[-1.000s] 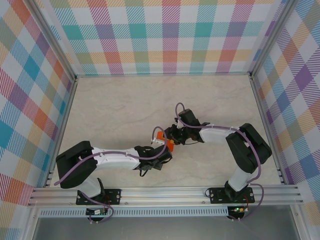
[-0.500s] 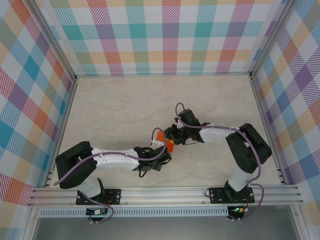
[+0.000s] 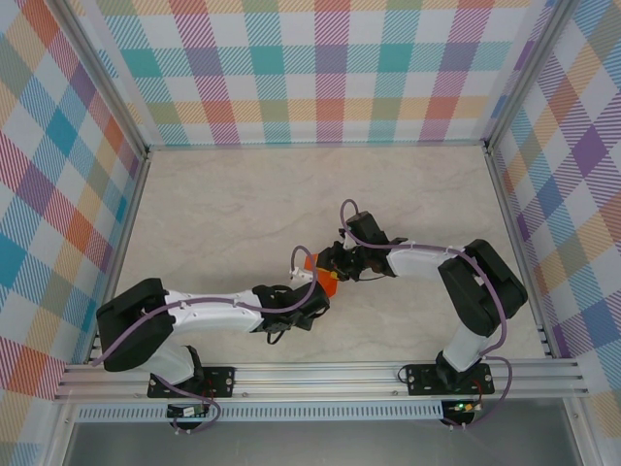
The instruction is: Fold a paper plane with a square sheet of paper (pick it up from the middle)
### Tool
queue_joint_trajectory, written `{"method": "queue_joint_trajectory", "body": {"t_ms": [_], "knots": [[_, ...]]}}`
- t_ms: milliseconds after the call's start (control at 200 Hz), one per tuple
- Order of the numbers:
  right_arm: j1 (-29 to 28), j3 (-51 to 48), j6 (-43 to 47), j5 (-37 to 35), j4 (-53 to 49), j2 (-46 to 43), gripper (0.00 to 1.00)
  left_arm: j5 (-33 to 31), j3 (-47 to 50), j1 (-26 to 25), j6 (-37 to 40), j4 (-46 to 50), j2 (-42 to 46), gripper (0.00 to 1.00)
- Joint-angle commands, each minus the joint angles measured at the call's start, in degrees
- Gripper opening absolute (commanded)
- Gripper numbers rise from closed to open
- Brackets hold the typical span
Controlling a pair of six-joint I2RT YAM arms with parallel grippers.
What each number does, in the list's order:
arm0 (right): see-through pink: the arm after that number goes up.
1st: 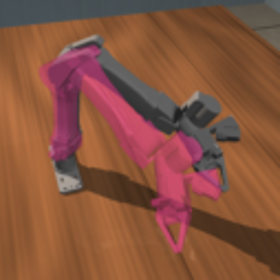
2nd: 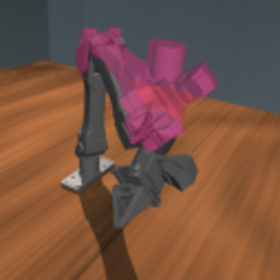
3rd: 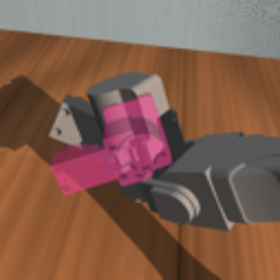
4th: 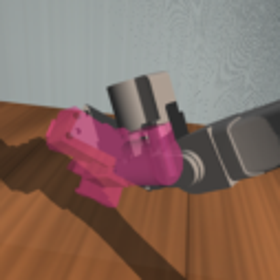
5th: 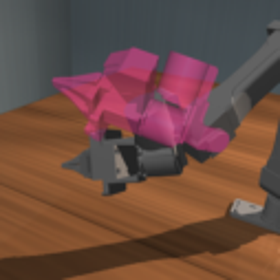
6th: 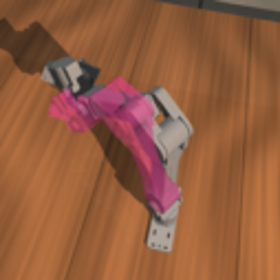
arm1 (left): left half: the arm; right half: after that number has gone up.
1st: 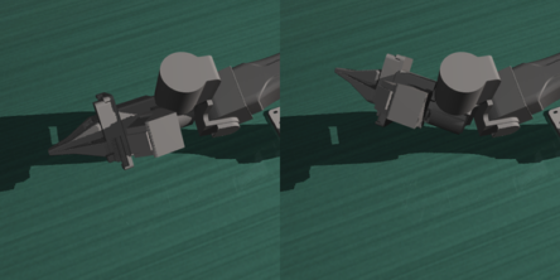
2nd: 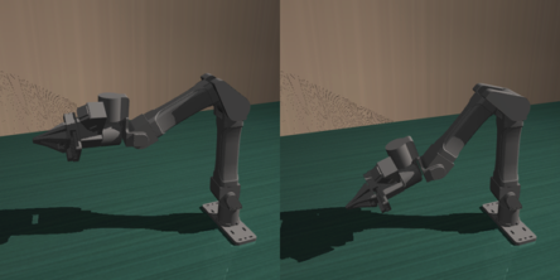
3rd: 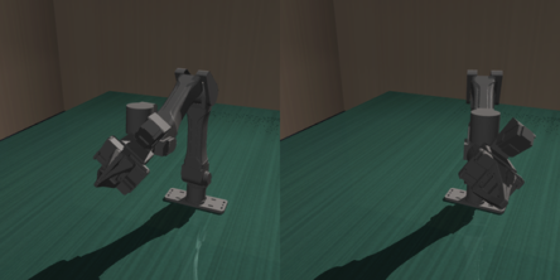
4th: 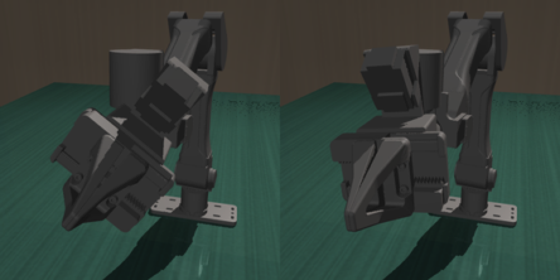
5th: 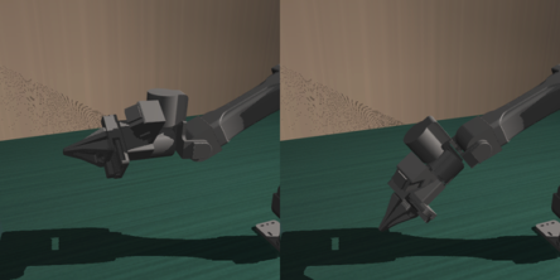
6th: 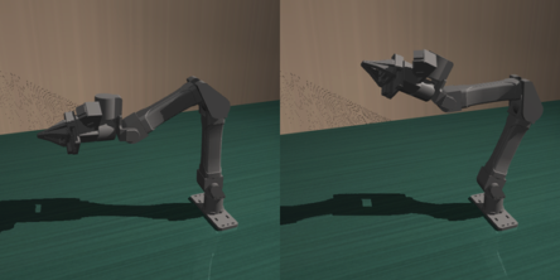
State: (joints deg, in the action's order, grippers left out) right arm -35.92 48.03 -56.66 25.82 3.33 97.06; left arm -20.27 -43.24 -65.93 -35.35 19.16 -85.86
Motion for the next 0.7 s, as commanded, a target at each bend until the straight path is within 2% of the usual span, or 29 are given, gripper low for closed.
{"method": "queue_joint_trajectory", "body": {"t_ms": [0, 225, 300, 450, 695], "knots": [[0.3, 0.9, -0.7, 0.4, -1.1, -0.1, 0.31, -1.2, 0.6, -1.0, -0.9, 0.3, -1.6, 0.34], [0.3, 0.9, -0.8, 0.5, -1.0, -0.1, 0.31, -0.9, 0.9, -1.0, -0.2, -0.4, -1.0, 0.37], [0.3, 1.0, -0.9, 0.5, -1.0, -0.1, 0.31, -0.4, 1.1, -1.0, 0.1, -0.8, -0.2, 0.47], [0.3, 1.2, -1.1, 0.7, -0.7, 0.0, 0.30, 0.2, 2.1, -1.1, 0.6, -2.2, 2.1, 0.51], [0.3, 1.5, -1.3, 1.0, -0.8, -0.1, 0.29, 0.7, 1.9, -1.1, 1.3, -2.2, 0.2, 0.48]]}}
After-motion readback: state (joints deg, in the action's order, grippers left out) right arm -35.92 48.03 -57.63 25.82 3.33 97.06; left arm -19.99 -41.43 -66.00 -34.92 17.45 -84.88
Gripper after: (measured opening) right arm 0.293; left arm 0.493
